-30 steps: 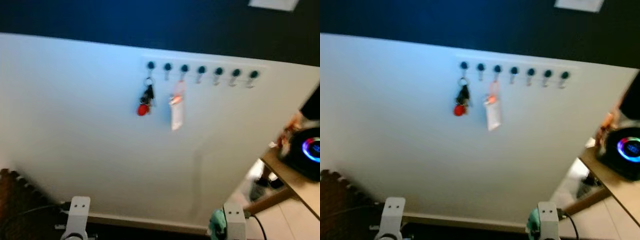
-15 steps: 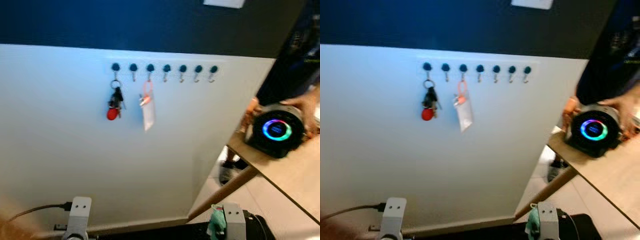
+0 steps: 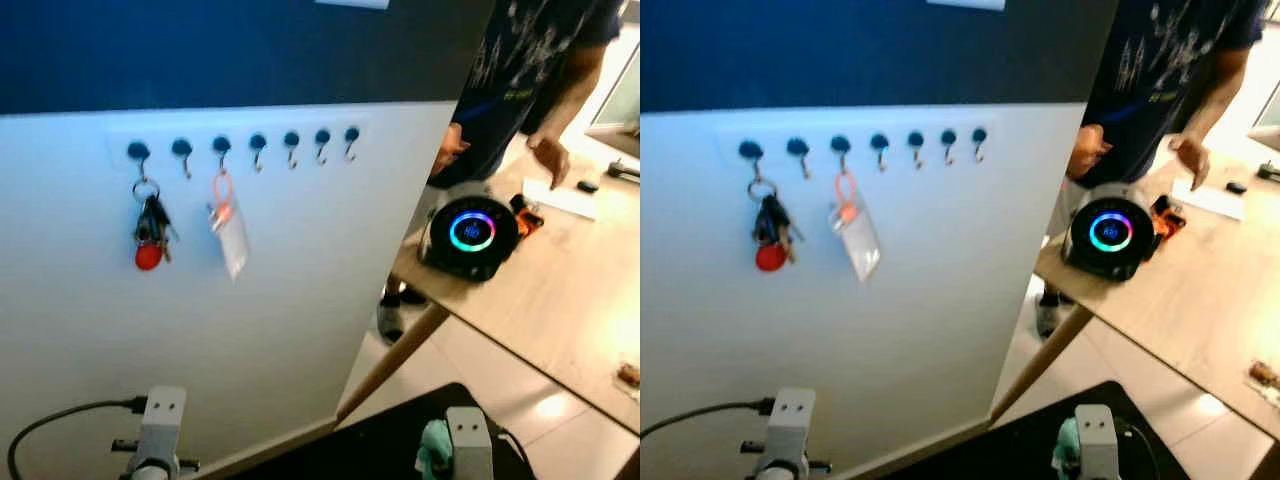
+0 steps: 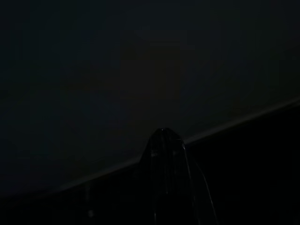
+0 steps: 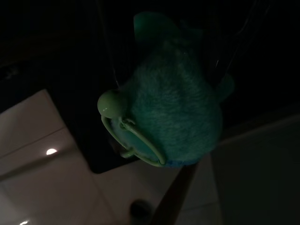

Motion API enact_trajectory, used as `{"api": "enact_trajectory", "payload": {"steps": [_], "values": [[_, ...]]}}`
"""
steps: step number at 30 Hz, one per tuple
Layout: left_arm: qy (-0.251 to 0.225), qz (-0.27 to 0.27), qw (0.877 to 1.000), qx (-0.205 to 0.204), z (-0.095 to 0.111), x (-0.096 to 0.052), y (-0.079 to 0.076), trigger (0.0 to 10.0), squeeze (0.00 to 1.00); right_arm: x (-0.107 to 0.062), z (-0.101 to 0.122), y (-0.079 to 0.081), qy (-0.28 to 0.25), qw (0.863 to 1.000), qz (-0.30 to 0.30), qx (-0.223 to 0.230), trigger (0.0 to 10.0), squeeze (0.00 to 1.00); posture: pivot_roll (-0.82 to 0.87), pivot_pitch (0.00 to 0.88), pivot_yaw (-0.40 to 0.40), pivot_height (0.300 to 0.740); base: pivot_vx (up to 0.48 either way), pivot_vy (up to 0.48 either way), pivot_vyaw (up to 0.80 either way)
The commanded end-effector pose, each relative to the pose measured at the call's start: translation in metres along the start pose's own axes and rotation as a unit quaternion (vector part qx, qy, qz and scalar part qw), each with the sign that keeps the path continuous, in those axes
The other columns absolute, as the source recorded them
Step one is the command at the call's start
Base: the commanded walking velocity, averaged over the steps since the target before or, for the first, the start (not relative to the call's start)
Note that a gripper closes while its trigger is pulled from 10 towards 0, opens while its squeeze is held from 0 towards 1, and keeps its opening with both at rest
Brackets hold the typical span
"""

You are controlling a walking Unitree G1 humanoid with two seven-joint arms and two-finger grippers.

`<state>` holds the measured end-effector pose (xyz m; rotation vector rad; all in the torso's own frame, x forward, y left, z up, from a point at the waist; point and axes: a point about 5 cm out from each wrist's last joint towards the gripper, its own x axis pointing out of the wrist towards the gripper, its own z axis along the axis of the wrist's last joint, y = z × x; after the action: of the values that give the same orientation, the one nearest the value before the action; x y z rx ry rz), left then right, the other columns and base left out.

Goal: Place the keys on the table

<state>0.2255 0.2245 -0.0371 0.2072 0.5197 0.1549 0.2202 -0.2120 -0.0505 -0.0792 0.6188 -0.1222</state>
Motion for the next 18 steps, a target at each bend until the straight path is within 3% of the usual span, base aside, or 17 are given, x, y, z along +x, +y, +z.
{"api": "enact_trajectory", "payload": {"steps": [1,18], "values": [[0.012,-0.004,1.0,0.001,-0.0071,-0.0029,-0.002,10.0,0.0,-0.0025,-0.0066,0.0017,0.01,1.0,0.001,0.002,10.0,0.0,0.11,0.049,-0.081,0.74,0.0,0.0,-0.8],[-0.006,-0.01,0.999,-0.031,-0.0052,-0.0049,-0.0044,10.0,0.0,-0.0001,-0.0019,0.0058,0.006,1.0,0.01,-0.002,10.0,0.0,0.11,0.051,-0.088,0.74,0.0,0.0,-0.8]]}}
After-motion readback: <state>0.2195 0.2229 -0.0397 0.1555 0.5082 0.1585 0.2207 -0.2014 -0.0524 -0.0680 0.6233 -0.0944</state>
